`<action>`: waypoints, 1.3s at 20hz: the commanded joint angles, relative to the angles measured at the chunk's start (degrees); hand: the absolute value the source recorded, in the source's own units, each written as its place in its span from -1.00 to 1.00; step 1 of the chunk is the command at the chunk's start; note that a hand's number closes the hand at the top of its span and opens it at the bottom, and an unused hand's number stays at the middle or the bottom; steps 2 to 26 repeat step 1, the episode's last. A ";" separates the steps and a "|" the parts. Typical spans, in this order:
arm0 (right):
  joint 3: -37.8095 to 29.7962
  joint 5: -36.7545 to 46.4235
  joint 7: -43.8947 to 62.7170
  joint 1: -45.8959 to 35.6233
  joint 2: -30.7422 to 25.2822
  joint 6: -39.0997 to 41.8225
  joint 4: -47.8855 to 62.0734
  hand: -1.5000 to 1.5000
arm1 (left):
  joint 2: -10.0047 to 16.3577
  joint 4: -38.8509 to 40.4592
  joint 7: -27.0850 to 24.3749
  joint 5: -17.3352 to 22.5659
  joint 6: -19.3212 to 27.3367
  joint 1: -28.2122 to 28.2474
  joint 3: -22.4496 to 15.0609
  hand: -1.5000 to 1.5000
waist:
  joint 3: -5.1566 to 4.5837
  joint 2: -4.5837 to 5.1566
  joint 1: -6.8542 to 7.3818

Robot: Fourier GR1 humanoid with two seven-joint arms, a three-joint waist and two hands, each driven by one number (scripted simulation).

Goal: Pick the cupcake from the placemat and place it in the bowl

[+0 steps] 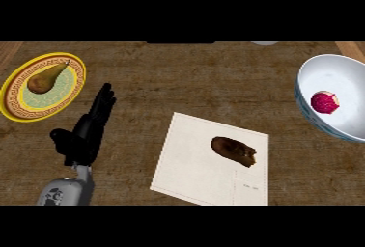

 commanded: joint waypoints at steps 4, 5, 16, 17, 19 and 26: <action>-1.23 -0.34 -1.55 0.73 -4.93 3.93 4.49 -1.00 | 0.41 -2.61 -0.38 0.46 -0.94 3.06 0.06 0.00 | 0.03 0.07 0.38; -1.23 -0.34 -1.55 0.73 -4.93 3.93 4.49 -1.00 | 0.41 -2.61 -0.38 0.46 -0.94 3.06 0.06 0.00 | 0.03 0.07 0.38; -1.23 -0.34 -1.55 0.73 -4.93 3.93 4.49 -1.00 | 0.41 -2.61 -0.38 0.46 -0.94 3.06 0.06 0.00 | 0.03 0.07 0.38; -1.23 -0.34 -1.55 0.73 -4.93 3.93 4.49 -1.00 | 0.41 -2.61 -0.38 0.46 -0.94 3.06 0.06 0.00 | 0.03 0.07 0.38; -1.23 -0.34 -1.55 0.73 -4.93 3.93 4.49 -1.00 | 0.41 -2.61 -0.38 0.46 -0.94 3.06 0.06 0.00 | 0.03 0.07 0.38; -1.23 -0.34 -1.55 0.73 -4.93 3.93 4.49 -1.00 | 0.41 -2.61 -0.38 0.46 -0.94 3.06 0.06 0.00 | 0.03 0.07 0.38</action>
